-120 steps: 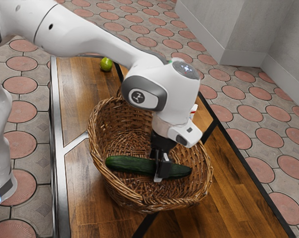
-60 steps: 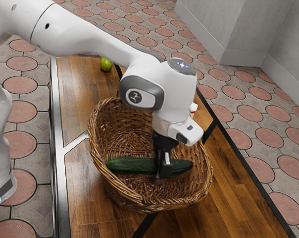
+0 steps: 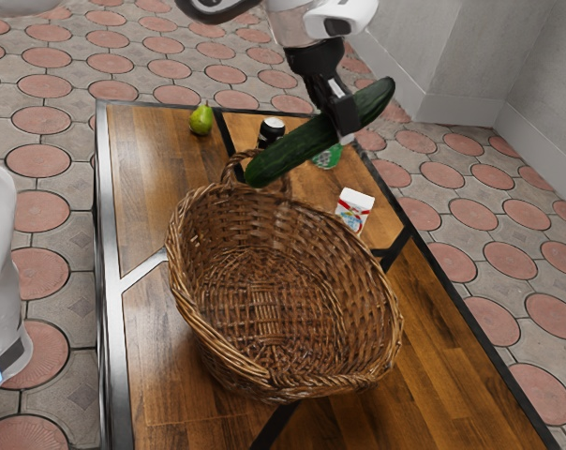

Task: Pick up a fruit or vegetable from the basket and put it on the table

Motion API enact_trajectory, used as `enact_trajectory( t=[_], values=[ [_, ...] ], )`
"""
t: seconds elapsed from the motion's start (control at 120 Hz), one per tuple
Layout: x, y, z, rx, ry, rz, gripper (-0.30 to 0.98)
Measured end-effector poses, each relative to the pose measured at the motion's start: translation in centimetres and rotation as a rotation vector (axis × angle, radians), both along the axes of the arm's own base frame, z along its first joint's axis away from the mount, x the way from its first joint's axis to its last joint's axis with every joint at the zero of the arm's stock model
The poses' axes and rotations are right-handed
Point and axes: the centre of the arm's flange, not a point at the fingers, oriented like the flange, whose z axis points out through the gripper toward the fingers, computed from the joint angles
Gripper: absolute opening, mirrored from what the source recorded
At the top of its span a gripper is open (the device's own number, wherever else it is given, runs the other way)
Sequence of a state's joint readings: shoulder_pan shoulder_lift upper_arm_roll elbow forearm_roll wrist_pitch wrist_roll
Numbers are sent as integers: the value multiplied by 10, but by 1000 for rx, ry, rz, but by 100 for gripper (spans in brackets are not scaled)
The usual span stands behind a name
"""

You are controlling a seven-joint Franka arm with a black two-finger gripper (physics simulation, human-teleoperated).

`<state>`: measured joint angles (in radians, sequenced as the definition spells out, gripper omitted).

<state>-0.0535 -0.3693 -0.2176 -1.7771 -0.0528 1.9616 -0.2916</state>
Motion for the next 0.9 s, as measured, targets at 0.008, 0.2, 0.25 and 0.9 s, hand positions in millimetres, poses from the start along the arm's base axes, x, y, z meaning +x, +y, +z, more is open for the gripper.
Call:
enact_trajectory(
  t=[0.008, 0.2, 0.25, 0.9],
  values=[
    [-3, 6, 1, 2, -2, 11, 23],
    [-48, 119, -6, 23, 55, 276, 23],
    [-51, 153, -12, 16, 96, 361, 22],
    [6, 253, -87, -145, 356, 468, 62]
  ],
)
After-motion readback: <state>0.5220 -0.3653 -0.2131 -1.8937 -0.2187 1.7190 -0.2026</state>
